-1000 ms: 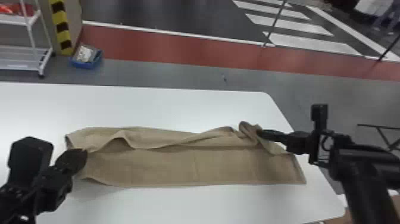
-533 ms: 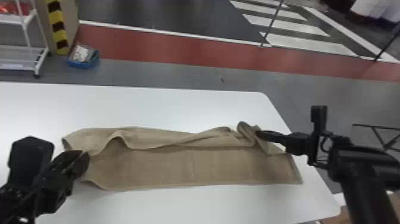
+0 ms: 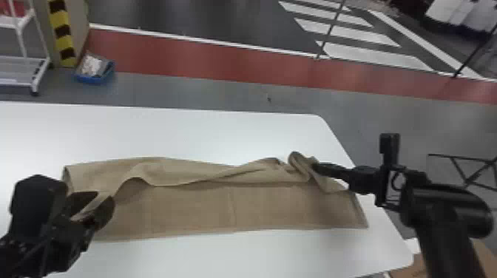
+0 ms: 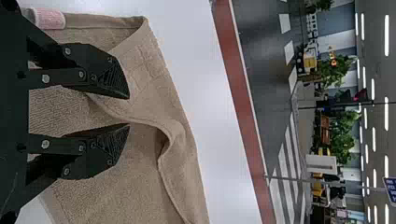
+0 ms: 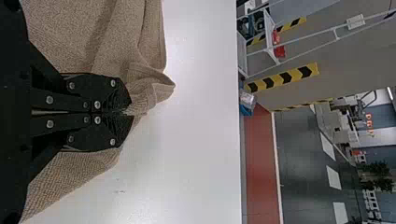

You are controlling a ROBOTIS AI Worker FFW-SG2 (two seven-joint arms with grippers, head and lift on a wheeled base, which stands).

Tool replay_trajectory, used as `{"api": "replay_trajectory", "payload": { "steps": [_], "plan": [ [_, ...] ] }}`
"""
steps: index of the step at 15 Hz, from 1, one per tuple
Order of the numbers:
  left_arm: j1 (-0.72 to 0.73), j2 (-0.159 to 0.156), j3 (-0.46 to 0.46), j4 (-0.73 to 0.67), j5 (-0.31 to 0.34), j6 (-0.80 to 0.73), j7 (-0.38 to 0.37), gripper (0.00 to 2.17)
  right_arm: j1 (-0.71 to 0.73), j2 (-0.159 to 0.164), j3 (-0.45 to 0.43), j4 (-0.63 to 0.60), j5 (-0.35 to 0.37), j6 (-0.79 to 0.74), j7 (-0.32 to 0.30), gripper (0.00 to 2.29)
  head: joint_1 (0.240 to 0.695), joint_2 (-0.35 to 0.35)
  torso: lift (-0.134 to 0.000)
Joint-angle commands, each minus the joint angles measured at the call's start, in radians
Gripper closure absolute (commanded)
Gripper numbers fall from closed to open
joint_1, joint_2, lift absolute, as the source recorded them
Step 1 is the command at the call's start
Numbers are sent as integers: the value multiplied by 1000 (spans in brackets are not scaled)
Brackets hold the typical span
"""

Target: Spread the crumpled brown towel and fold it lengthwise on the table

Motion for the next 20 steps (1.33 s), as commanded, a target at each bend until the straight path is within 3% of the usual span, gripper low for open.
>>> {"api": "replay_trajectory", "payload": {
  "steps": [1, 3, 4, 5, 9, 10, 11, 20],
  "plan": [
    [-9, -7, -3, 11, -1, 0, -3, 819, 3, 0, -5, 3, 0, -7, 0, 1214, 695, -350, -123],
    [-12, -7, -3, 14, -4, 0, -3, 869, 1, 0, -5, 3, -2, -7, 0, 1214, 695, -350, -123],
    [-12, -9, -3, 19, -17, 0, -3, 610, 1, 0, -5, 3, -2, -10, 0, 1214, 695, -350, -123],
    [-15, -7, -3, 30, -23, 0, -6, 529, 1, 0, -7, 3, -4, -10, 0, 1214, 695, -350, -123],
    [-18, -4, -2, 40, -54, 37, -8, 539, 1, 0, -4, 13, -8, -26, -2, 1214, 695, -343, -123],
    [-19, -6, 1, 42, -52, 37, -9, 738, 1, 0, -4, 14, -8, -26, -2, 1214, 695, -340, -123],
    [-21, -7, 1, 47, -54, 37, -9, 792, 1, 0, -4, 14, -8, -26, -2, 1214, 695, -338, -123],
    [-50, -7, -3, 68, -54, 77, -12, 792, 4, -3, -8, 17, -13, -35, 0, 1214, 695, -329, -123]
  ]
}}
